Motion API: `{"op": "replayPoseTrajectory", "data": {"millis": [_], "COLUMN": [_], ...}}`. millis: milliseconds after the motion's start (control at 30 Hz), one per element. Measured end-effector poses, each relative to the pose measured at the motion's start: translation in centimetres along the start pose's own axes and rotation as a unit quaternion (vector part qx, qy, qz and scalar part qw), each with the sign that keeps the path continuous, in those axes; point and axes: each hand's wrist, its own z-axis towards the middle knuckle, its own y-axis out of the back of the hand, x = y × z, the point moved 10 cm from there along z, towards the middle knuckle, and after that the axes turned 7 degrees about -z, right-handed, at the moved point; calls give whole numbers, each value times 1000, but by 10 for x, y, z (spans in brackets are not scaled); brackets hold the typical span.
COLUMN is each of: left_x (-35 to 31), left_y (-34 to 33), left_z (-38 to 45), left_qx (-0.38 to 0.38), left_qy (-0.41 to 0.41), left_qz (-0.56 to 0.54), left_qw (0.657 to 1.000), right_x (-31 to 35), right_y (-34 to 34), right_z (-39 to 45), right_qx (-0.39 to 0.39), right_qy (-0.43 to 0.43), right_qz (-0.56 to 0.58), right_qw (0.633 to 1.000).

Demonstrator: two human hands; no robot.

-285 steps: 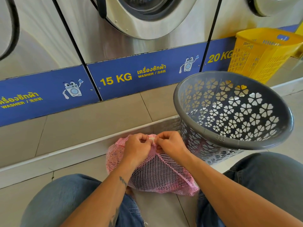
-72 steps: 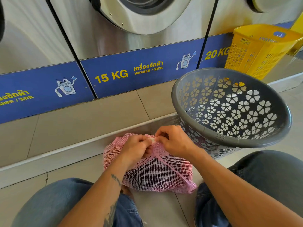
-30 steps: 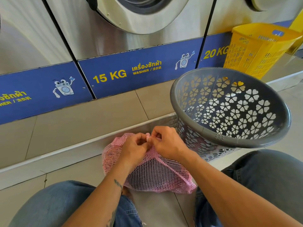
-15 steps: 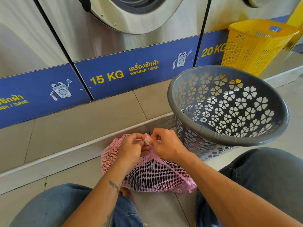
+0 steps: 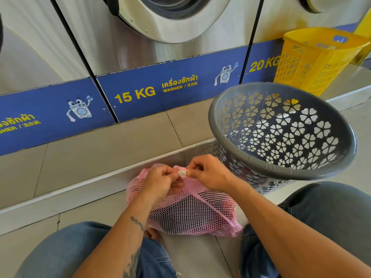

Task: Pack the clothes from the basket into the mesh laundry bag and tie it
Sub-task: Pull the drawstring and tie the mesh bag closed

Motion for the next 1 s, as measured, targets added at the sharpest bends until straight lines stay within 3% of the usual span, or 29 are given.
{"op": "replayPoseTrajectory", "data": {"millis": [200,300,433,467,567,667,733,900,1000], "left_x": [2,-15,-19,-20,-26,-7,26,106,141], "left_y": [17,21,-15,-20,-2,48,73,51,40], "left_z": [1,-1,-8,-9,2,18,30,53,53], "left_qx": [-43,-79,55,58,-33,-154,-172,0,35], "left_qy": [23,-48,-110,-119,-155,-79,5,157,238], "left_qz": [53,173,244,275,356,385,368,328,296], "left_qw": [997,981,962,952,921,907,914,932,924], "right_x": [-6,-1,8,11,-2,-42,-64,-124,-148], "right_y": [5,1,18,18,10,-6,-31,-94,-117], "right_z": [2,1,4,5,7,0,-5,-8,-10], "right_qx": [16,12,-23,-23,-45,-21,47,181,225], "right_qy": [2,9,3,5,-23,-109,-143,-205,-213], "right_qz": [-69,-64,44,66,32,2,5,-124,-171], "right_qw": [997,998,999,998,998,994,989,954,935]}}
